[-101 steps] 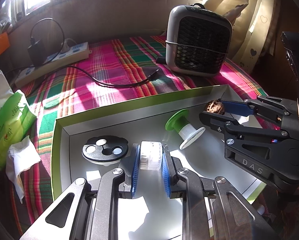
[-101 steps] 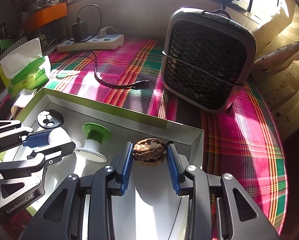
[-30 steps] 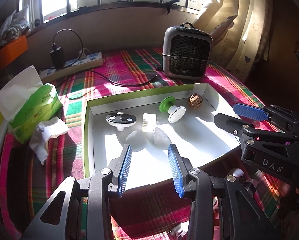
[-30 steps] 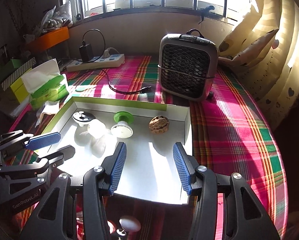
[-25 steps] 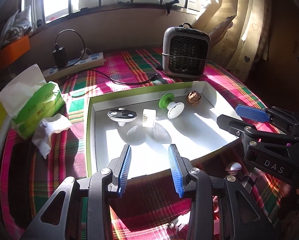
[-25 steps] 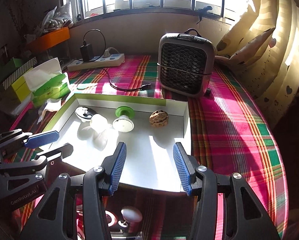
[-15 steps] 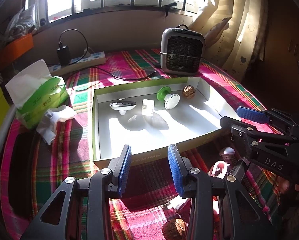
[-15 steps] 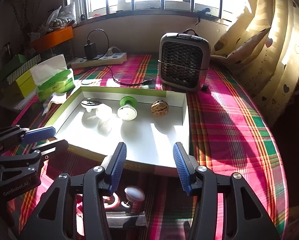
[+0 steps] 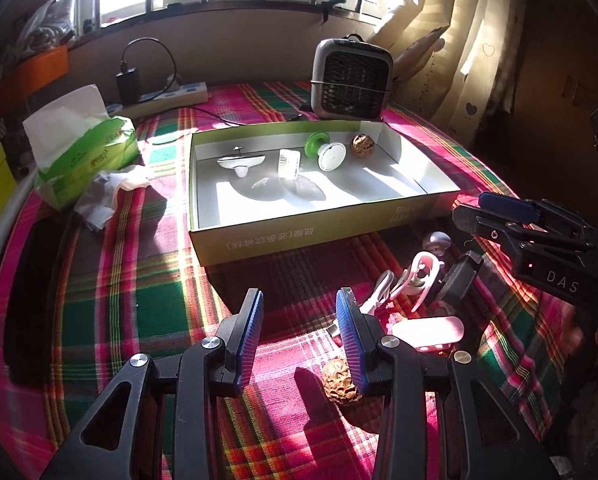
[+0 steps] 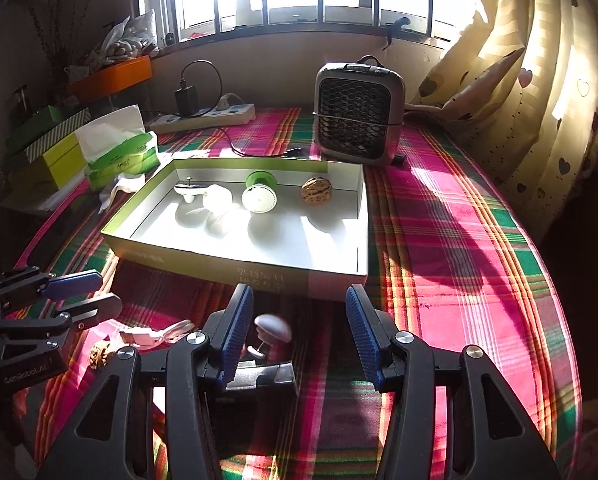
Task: Organize objects
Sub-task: 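Withdraw both tools from box, right tool approaching black rectangular gadget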
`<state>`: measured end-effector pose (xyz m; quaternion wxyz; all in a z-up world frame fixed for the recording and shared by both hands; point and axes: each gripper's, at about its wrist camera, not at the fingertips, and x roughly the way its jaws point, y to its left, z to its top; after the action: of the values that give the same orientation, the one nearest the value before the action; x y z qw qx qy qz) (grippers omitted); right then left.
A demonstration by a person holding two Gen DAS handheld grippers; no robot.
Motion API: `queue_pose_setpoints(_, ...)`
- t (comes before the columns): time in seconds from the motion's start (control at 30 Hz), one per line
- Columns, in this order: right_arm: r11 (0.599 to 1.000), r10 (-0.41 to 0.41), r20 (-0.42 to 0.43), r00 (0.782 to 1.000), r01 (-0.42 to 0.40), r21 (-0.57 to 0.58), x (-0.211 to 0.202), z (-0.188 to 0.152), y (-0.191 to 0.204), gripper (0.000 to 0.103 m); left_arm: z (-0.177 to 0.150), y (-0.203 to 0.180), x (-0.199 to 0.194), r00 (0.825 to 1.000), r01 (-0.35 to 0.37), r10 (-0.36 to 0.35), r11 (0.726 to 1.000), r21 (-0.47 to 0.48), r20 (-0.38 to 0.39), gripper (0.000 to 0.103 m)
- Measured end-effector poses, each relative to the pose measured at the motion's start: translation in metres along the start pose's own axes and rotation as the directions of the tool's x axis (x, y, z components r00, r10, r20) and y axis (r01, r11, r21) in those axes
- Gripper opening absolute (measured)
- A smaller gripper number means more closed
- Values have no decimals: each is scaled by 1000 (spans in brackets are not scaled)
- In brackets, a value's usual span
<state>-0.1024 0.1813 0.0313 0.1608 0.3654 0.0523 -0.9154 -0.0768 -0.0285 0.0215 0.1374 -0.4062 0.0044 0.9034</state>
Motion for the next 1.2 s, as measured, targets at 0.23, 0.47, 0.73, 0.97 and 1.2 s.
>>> queue_pose_setpoints(0.23, 1000, 0, -7, 1000, 0, 14, -4, -12, -4, 50, -12, 0, -7, 999, 37, -37, 999, -12, -6, 36)
queue_pose_setpoints(0.47, 999, 7, -21, 1000, -7, 35, -5, -23, -8, 50, -19, -3, -7, 998, 65, -65, 998, -18, -21, 36)
queue_pose_setpoints(0.73, 999, 39, -23, 999, -38, 34, -8, -27, 0, 50, -26, -9, -7, 996, 79, -80, 997, -14, -37, 36)
queue_pose_setpoints(0.97, 998, 65, -29, 997, -65, 15, -7, -30, 16, 60, -33, -11, -3, 995, 78, -79, 997, -16, -60, 36)
queue_pose_setpoints(1.2, 999, 39, -37, 999, -39, -9, -5, -32, 28, 63, -34, -12, -2, 995, 76, -77, 997, -14, -64, 36)
